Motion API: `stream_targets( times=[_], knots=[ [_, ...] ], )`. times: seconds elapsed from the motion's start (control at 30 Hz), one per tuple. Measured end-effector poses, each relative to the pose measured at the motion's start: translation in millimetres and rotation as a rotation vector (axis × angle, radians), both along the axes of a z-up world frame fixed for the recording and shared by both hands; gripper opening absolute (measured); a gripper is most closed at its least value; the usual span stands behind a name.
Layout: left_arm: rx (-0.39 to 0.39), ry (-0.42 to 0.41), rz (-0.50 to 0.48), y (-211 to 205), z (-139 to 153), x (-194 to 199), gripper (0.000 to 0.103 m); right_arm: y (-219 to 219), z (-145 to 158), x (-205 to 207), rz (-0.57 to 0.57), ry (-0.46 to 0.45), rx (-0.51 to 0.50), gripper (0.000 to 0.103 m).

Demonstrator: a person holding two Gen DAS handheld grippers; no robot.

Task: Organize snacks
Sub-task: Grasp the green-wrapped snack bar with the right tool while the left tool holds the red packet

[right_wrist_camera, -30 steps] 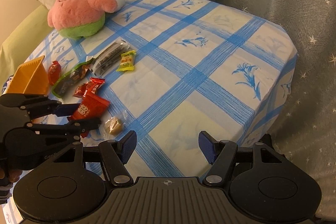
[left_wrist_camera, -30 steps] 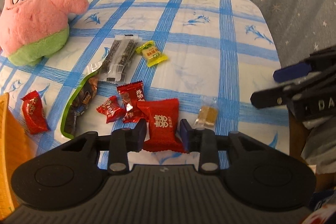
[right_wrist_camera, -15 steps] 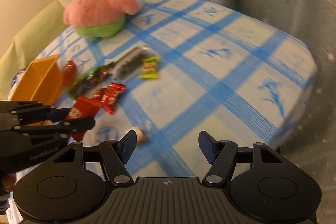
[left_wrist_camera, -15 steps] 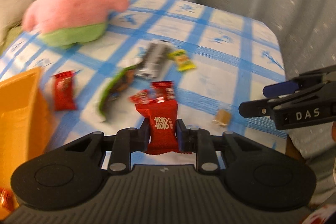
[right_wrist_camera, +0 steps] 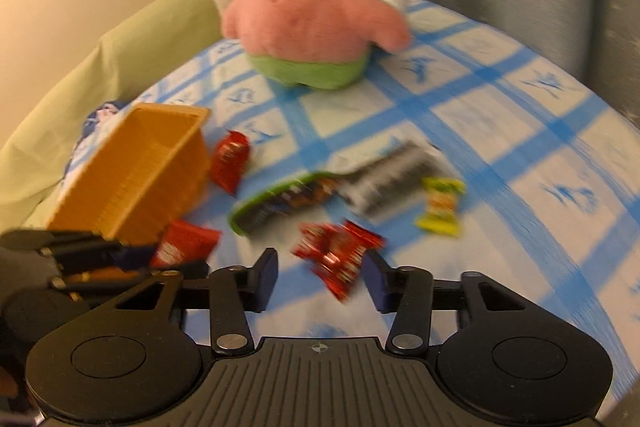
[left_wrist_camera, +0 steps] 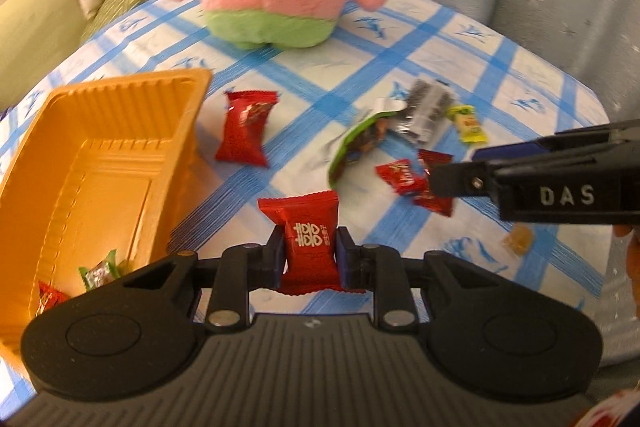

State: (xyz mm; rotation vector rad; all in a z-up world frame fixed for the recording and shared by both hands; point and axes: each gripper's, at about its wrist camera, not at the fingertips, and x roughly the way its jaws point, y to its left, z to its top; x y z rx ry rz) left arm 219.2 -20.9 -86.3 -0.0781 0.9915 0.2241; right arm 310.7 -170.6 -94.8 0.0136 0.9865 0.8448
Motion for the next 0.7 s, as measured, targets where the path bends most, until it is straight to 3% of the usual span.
stream_targets(
  times=[0.47, 0.7],
  knots=[
    [-0.025, 0.027, 0.094, 17.0, -7.6, 12.7, 0.023, 58.3, -9.2, 19.1, 0.021, 0.073, 0.044, 0.037],
    [-0.031, 0.033, 0.092, 18.8, -9.4, 16.6, 0.023, 65.9, -19.7, 29.5, -0.005, 0.099, -0.019, 0.032]
  ],
)
